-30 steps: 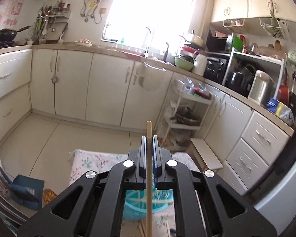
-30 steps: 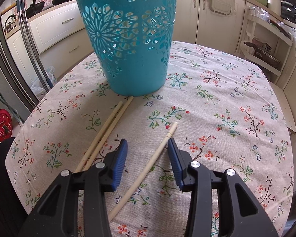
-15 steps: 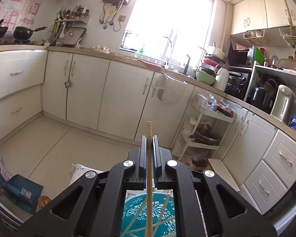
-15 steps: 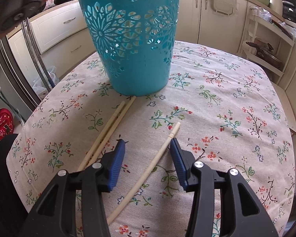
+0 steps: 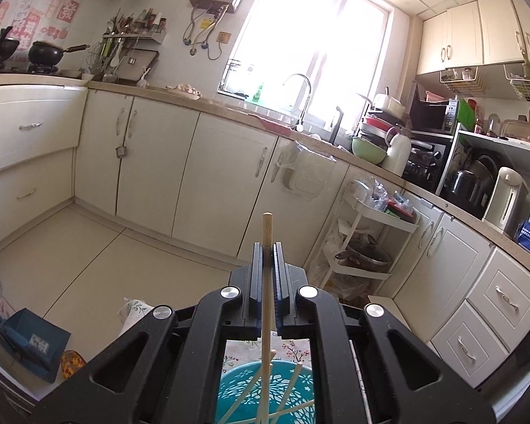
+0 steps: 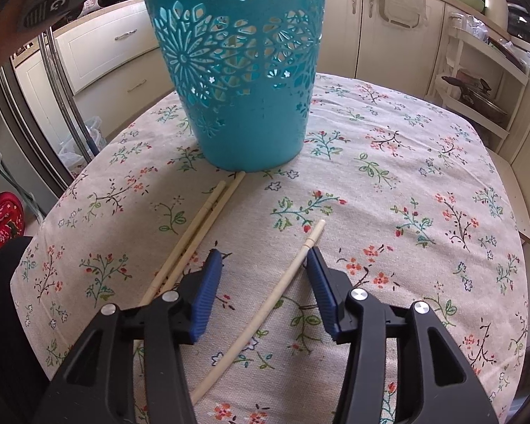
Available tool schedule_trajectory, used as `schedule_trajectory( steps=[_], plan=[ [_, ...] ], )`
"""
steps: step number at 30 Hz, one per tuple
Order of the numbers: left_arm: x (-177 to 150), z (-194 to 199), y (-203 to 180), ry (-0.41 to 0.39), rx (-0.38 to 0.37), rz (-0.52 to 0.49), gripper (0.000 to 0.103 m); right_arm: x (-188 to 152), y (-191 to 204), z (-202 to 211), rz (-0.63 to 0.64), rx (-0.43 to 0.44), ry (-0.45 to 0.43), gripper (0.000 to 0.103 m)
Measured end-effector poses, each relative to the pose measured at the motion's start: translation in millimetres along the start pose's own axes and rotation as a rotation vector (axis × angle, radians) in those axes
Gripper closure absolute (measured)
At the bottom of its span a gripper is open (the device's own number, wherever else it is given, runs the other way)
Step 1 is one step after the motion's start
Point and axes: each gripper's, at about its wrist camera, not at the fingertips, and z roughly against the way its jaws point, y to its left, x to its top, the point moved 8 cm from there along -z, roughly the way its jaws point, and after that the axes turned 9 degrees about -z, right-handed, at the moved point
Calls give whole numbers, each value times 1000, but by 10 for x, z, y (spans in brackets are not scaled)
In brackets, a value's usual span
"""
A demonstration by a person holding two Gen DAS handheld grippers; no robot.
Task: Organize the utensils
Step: 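Lift the skewer over the teal cup and open the left gripper, then withdraw the left gripper from the cup back toward the table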
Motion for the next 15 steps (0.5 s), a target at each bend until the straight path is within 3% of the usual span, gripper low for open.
schedule_trajectory(
  steps=[3, 13, 15],
  plan=[
    [-98, -22, -40, 26, -5, -8, 98, 2, 2, -3, 1, -1, 0, 53],
    [-841, 15, -167, 225, -21, -141, 96, 11, 15, 1, -2, 7, 1, 52],
    [-916, 163, -47, 230, 8, -134, 87, 19, 9, 6, -14, 20, 1, 52]
  ],
)
